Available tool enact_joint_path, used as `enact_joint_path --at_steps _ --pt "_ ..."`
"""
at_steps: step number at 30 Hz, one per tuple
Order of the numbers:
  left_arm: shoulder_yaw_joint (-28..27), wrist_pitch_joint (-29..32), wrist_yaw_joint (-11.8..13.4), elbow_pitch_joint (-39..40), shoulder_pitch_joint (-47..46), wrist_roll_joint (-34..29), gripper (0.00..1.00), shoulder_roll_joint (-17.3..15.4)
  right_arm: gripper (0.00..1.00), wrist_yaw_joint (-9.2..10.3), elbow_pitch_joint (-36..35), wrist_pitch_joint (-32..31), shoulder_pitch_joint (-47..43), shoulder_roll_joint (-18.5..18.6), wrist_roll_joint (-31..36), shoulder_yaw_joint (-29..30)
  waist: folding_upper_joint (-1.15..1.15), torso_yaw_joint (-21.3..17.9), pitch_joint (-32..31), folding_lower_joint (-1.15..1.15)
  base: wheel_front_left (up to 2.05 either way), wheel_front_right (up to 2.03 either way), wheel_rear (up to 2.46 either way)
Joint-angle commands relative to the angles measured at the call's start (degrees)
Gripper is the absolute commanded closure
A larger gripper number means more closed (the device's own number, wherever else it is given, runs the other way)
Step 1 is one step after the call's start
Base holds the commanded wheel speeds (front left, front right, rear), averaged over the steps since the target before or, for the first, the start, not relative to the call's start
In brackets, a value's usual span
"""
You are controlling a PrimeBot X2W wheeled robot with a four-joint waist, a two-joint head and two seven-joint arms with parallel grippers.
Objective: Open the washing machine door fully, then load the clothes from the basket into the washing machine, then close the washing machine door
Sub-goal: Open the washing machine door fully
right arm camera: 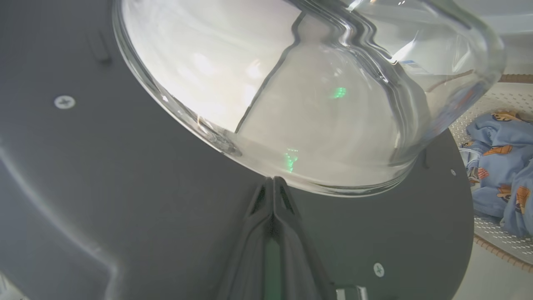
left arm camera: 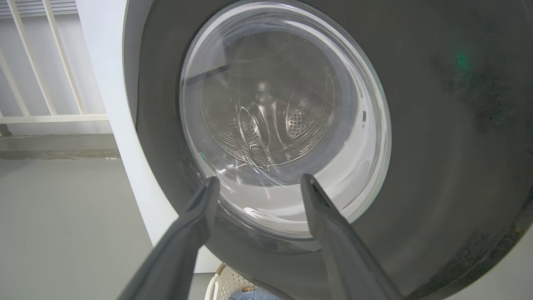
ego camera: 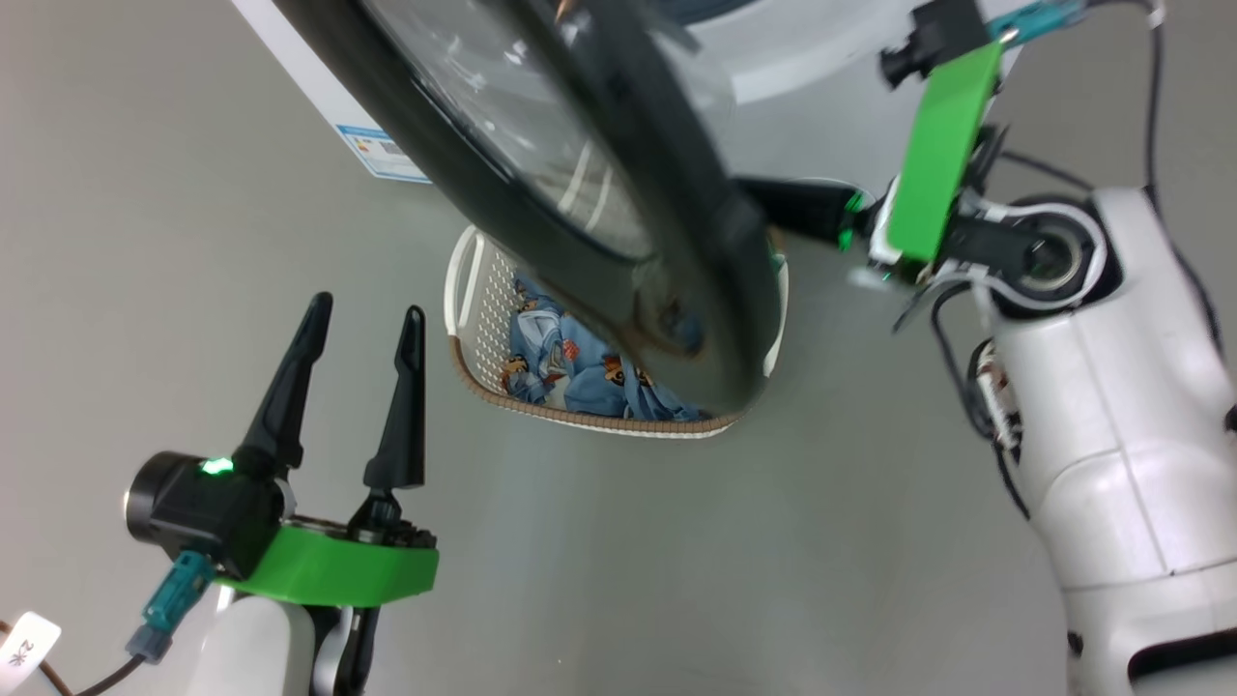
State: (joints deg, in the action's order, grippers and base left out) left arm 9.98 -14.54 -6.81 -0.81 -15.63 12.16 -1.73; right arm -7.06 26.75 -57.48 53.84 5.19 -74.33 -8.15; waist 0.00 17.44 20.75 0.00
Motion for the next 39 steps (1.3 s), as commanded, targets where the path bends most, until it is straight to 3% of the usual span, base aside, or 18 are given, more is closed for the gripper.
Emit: enact_joint_path --at_steps 1,13,21,39 --pt "-1.9 -0.5 -0.2 1.2 0.3 -0.6 0.00 -1.1 1.00 -0.43 -2.4 -0.5 -1.4 -2.3 -1.0 -2.4 0.00 0.4 -0.4 0.00 0.00 0.00 0.00" --pt "-2.4 -0.5 0.1 0.6 1.4 -0.6 0.00 -1.1 1.00 -0.43 -5.3 7.4 -4.4 -2.3 -11.5 -17.7 0.00 1.2 -2.7 0.00 0.00 0.00 0.00" --pt "-3.4 -0.5 0.2 0.2 2.1 -0.9 0.00 -1.1 1.00 -0.43 -4.2 12.6 -3.8 -2.3 -16.2 -24.6 0.00 0.7 -4.2 0.00 0.00 0.00 0.00" --pt "-10.6 -0.5 -0.3 -0.9 5.8 -4.2 0.00 -1.1 1.00 -0.43 -6.9 17.9 -10.0 -0.8 -19.0 -21.8 0.00 -5.5 -9.6 0.00 0.00 0.00 0.00"
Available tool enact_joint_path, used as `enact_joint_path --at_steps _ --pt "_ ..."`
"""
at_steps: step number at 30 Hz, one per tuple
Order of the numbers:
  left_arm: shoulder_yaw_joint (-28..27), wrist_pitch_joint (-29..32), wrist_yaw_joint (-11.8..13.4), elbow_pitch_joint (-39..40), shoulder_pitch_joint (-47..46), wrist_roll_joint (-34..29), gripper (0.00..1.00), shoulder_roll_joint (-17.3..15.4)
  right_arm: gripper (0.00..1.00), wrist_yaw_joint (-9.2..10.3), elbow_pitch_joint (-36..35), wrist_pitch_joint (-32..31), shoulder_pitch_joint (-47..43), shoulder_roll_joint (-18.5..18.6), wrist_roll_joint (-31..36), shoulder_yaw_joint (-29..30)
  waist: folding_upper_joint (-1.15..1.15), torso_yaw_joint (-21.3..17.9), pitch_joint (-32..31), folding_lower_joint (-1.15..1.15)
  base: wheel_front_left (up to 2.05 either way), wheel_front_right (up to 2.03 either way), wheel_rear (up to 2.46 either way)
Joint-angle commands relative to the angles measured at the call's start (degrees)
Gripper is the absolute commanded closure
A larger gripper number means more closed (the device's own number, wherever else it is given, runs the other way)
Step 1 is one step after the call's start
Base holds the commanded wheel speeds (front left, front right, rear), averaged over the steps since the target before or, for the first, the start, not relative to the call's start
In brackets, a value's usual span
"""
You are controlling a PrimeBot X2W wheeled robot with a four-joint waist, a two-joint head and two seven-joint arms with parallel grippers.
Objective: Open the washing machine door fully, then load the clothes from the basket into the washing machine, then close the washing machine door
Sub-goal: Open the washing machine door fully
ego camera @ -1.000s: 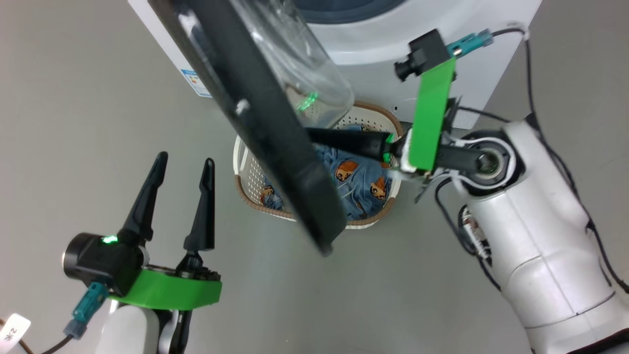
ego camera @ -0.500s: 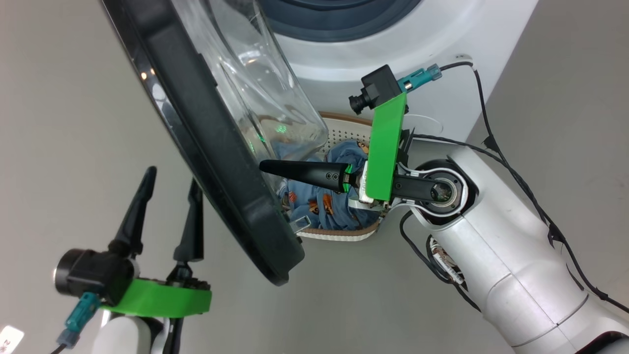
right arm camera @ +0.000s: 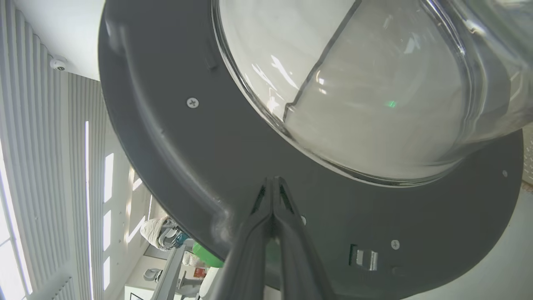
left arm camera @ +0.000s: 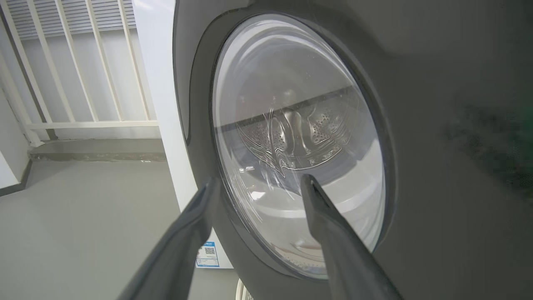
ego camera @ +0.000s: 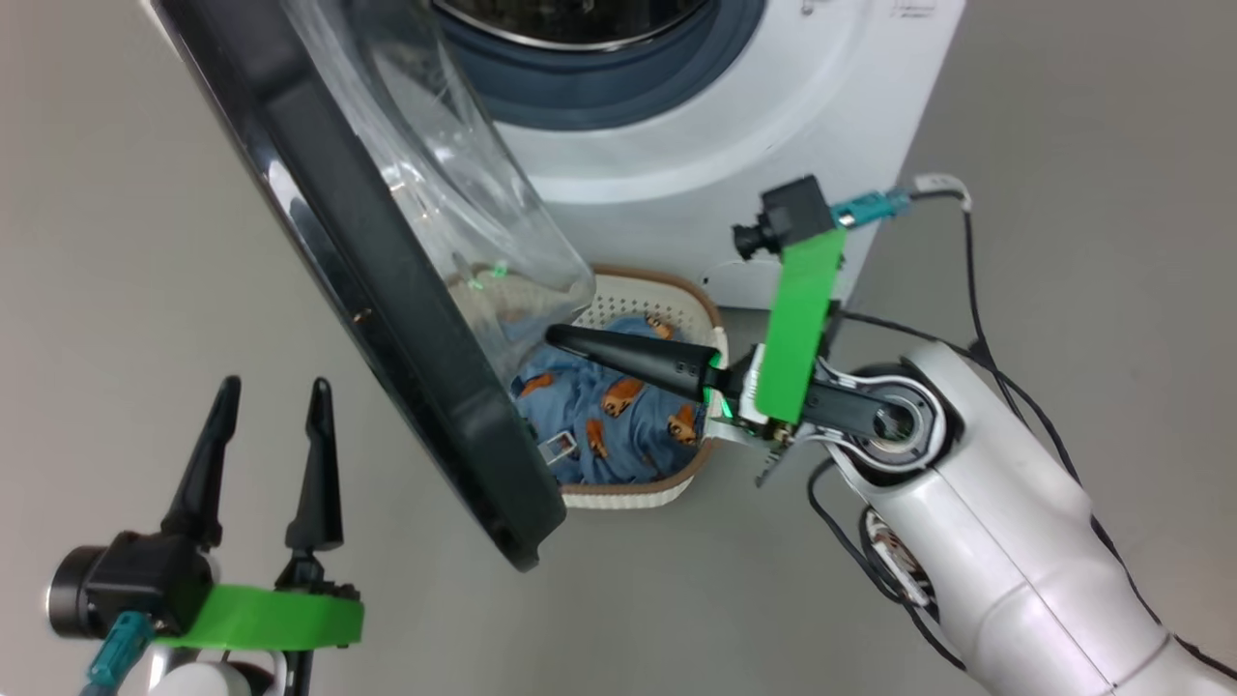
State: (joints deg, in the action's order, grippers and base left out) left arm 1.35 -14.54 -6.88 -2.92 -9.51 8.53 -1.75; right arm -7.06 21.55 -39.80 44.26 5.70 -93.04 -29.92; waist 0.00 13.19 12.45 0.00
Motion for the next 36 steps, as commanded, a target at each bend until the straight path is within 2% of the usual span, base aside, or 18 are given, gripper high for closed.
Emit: enact_joint_path --at_steps 1,14,15,16,17,18,19,26,30,36 --pt "-2.3 -0.5 -0.3 1.1 -0.1 -0.8 0.00 -1.1 1.00 -0.43 -2.0 0.5 -1.2 -1.0 -0.4 0.3 0.00 -1.7 -1.8 0.00 0.00 0.00 0.00" --pt "-7.6 -0.5 -0.5 1.7 3.7 -1.0 0.00 -1.1 1.00 -0.43 -7.6 7.5 -11.9 0.8 -2.0 5.5 0.00 -7.2 -6.0 0.00 0.00 0.00 0.00" --pt "-8.0 -0.5 -0.5 1.9 4.0 -0.9 0.00 -1.1 0.90 -0.43 -8.2 8.2 -12.8 0.8 -1.9 5.9 0.00 -7.7 -6.1 0.00 0.00 0.00 0.00" --pt "-8.3 -0.5 -0.5 2.0 4.3 -1.0 0.00 -1.1 0.73 -0.43 -8.7 8.9 -13.7 0.9 -1.8 6.2 0.00 -8.1 -6.2 0.00 0.00 0.00 0.00" --pt "-8.6 -0.5 -0.6 2.2 4.6 -1.0 0.00 -1.1 0.63 -0.43 -9.4 9.6 -14.6 0.9 -1.7 6.6 0.00 -8.6 -6.4 0.00 0.00 0.00 0.00" --pt "-8.9 -0.5 -0.6 2.3 4.9 -1.1 0.00 -1.1 0.45 -0.43 -10.0 10.6 -15.5 1.0 -1.5 7.2 0.00 -8.9 -6.5 0.00 0.00 0.00 0.00" --pt "-9.1 -0.5 -0.6 2.4 5.1 -1.1 0.00 -1.1 0.00 -0.43 -10.5 12.0 -16.3 1.1 -1.1 8.0 0.00 -9.3 -6.6 0.00 0.00 0.00 0.00" --pt "-10.5 -0.5 -0.6 3.0 6.1 -0.9 0.00 -1.1 0.00 -0.43 -14.3 20.7 -19.7 1.5 2.7 12.3 0.00 -11.2 -6.5 0.00 0.00 0.00 0.00" --pt "-10.8 -0.5 -0.4 3.0 6.4 -0.7 0.00 -1.1 0.00 -0.43 -16.0 28.9 -21.0 2.2 8.8 14.6 0.00 -12.2 -6.6 0.00 0.00 0.00 0.00" --pt "-10.9 -0.5 -0.1 3.0 6.7 -0.3 0.00 -1.1 0.00 -0.43 -13.7 41.3 -23.3 2.6 18.9 17.8 0.00 -13.2 -7.2 0.00 0.00 0.00 0.00"
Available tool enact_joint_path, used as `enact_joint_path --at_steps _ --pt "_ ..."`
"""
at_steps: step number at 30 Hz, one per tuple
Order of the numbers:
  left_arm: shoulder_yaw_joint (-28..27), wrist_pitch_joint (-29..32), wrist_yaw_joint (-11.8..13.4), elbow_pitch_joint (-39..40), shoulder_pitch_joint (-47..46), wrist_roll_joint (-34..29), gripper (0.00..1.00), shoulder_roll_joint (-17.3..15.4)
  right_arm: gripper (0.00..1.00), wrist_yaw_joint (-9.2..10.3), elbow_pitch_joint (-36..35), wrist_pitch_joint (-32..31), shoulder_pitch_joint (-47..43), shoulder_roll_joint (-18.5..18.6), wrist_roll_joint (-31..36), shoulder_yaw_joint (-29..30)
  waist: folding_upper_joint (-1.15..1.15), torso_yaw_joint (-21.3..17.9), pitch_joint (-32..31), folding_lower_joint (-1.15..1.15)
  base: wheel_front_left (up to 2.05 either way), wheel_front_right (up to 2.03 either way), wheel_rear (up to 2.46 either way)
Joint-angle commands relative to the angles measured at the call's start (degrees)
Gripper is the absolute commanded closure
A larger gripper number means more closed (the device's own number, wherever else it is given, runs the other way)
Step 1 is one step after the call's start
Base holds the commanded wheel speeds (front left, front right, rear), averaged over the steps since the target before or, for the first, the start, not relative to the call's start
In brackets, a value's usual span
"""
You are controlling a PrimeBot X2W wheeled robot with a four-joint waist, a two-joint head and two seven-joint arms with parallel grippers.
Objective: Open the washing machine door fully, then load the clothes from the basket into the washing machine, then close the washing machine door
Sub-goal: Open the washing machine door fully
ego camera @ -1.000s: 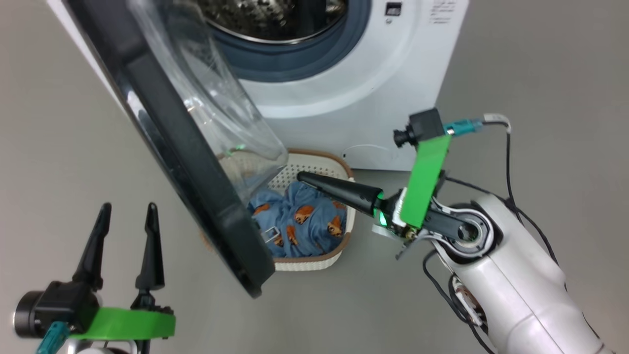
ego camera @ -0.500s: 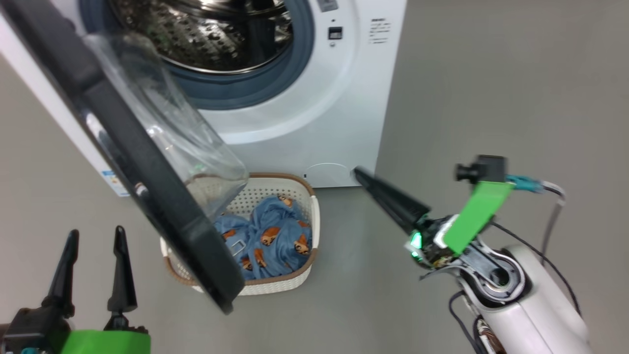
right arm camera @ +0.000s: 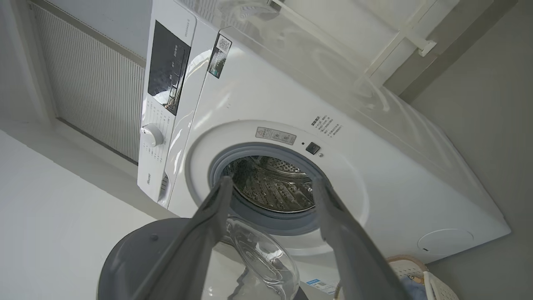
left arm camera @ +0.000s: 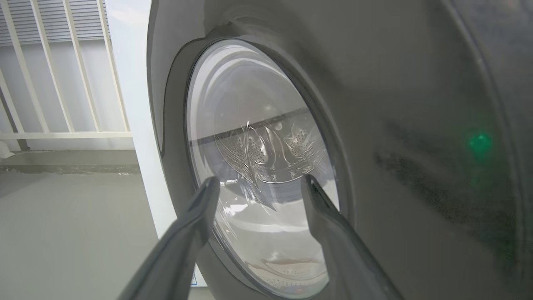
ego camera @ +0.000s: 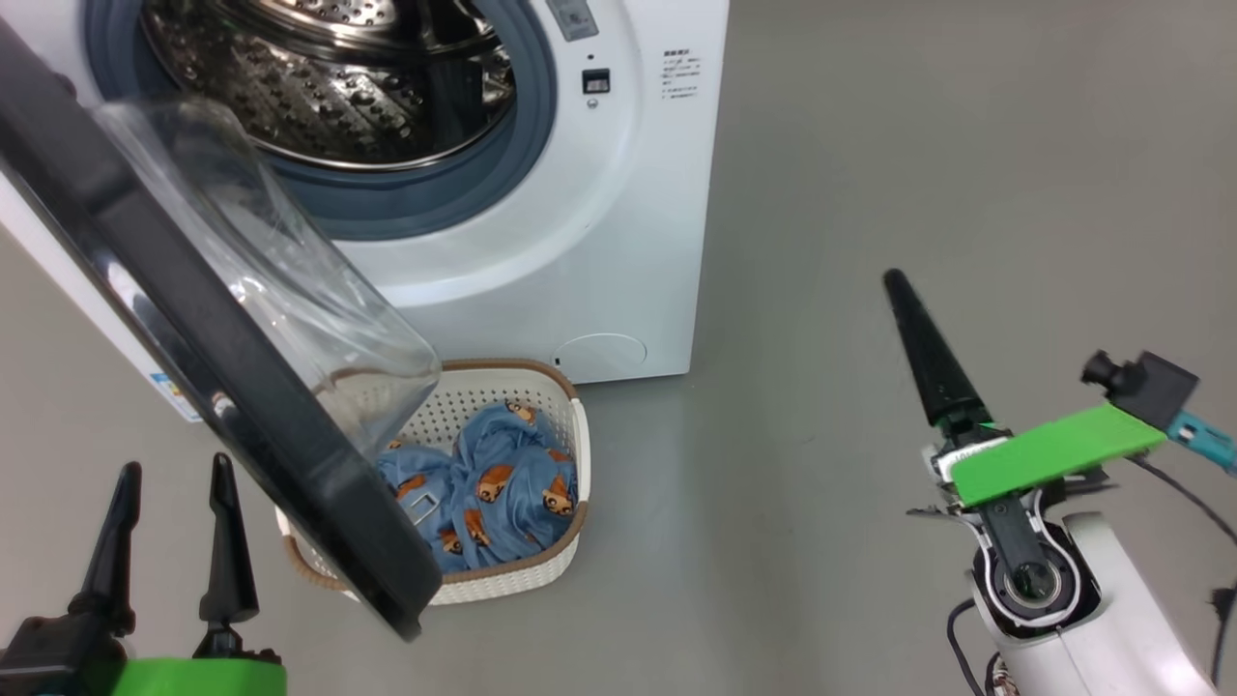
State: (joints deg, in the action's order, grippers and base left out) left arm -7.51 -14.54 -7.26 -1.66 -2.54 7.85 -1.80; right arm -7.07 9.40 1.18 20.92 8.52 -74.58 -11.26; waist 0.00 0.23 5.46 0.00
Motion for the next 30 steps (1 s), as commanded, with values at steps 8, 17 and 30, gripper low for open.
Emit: enact_joint_path --at_steps 8,17,30 --pt "-2.1 -0.5 0.6 2.1 0.4 0.5 0.00 -1.1 0.00 -0.42 -0.5 11.0 -3.1 2.8 17.3 -0.2 0.00 -1.3 -1.0 0.00 0.00 0.00 0.00" --pt "-1.3 -0.5 1.3 3.0 0.8 0.5 0.00 -1.1 0.00 -0.42 -1.4 13.8 -8.7 0.5 41.4 6.0 0.00 -1.7 -1.0 0.00 0.00 0.00 0.00" --pt "0.6 -0.5 1.9 2.8 1.8 0.6 0.00 -1.1 0.00 -0.42 -5.4 13.8 -15.9 -1.3 63.1 11.1 0.00 -0.4 -1.2 0.00 0.00 0.00 0.00"
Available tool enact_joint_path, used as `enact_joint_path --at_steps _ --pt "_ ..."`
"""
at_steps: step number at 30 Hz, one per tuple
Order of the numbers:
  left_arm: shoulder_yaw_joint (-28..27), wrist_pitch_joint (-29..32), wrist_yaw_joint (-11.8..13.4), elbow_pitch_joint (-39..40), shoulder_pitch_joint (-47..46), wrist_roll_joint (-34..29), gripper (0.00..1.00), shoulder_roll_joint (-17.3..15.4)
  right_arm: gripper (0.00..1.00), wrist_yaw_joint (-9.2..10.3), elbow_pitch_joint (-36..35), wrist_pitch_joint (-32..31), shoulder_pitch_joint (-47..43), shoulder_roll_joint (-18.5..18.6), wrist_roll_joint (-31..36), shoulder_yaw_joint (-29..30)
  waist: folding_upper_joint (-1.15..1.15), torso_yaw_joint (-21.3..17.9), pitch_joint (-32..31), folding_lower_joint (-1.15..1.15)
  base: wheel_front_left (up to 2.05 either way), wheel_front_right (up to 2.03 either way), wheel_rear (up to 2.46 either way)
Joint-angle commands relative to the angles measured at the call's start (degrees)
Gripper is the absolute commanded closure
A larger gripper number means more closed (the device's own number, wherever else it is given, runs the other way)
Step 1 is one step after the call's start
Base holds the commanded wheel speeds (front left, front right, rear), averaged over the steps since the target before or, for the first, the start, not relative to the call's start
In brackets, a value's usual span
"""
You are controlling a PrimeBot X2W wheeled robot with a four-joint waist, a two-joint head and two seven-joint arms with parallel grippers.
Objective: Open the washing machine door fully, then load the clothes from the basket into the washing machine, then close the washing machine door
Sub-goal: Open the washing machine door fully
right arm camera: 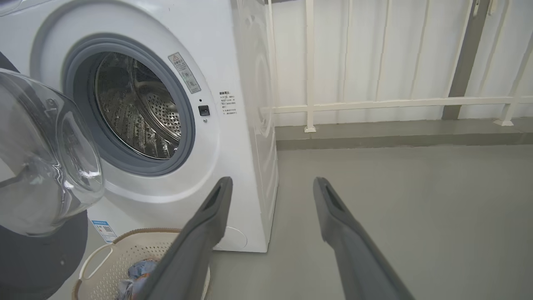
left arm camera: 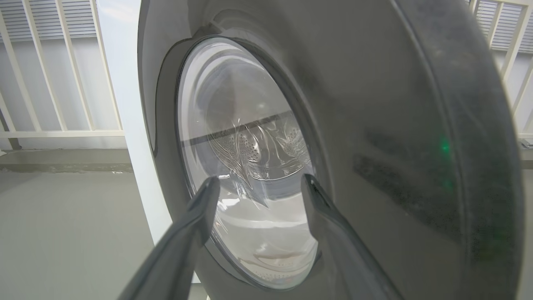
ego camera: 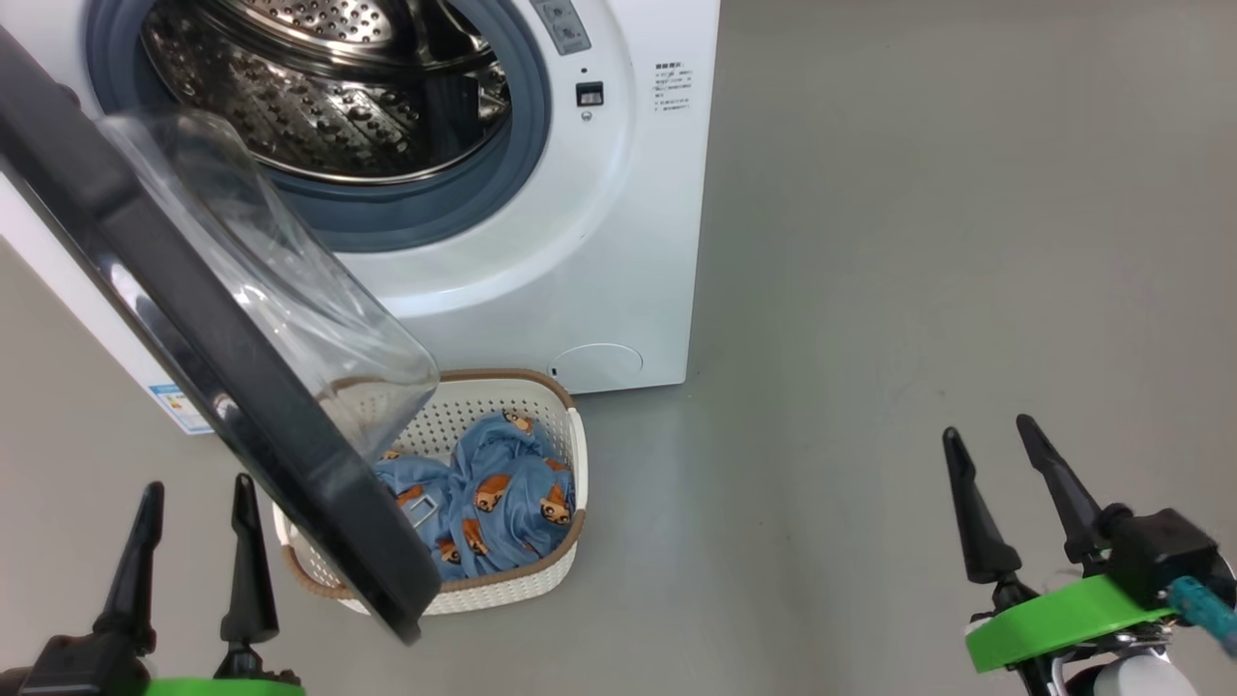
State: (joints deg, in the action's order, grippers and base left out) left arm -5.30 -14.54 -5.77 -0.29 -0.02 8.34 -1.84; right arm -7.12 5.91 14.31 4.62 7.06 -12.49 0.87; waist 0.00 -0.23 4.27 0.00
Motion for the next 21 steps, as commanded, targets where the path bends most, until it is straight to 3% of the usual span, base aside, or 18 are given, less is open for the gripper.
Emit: enact_joint_path --at_steps 1,10,21 --pt "-1.5 -0.5 0.5 1.4 -0.6 0.1 0.00 -1.0 0.00 -0.36 -2.1 0.7 0.3 -0.1 2.5 -0.9 0.00 0.0 0.0 0.00 0.00 0.00 0.00" --pt "-1.2 -0.5 0.7 1.1 0.0 -0.2 0.00 -1.0 0.00 -0.36 -1.9 0.7 -0.5 -2.2 11.3 1.6 0.00 0.3 -0.5 0.00 0.00 0.00 0.00" --pt "-0.3 -0.5 0.4 0.4 0.3 -0.4 0.00 -1.0 0.00 -0.36 -1.7 0.7 -1.2 -3.9 12.1 4.1 0.00 0.9 -0.7 0.00 0.00 0.00 0.00"
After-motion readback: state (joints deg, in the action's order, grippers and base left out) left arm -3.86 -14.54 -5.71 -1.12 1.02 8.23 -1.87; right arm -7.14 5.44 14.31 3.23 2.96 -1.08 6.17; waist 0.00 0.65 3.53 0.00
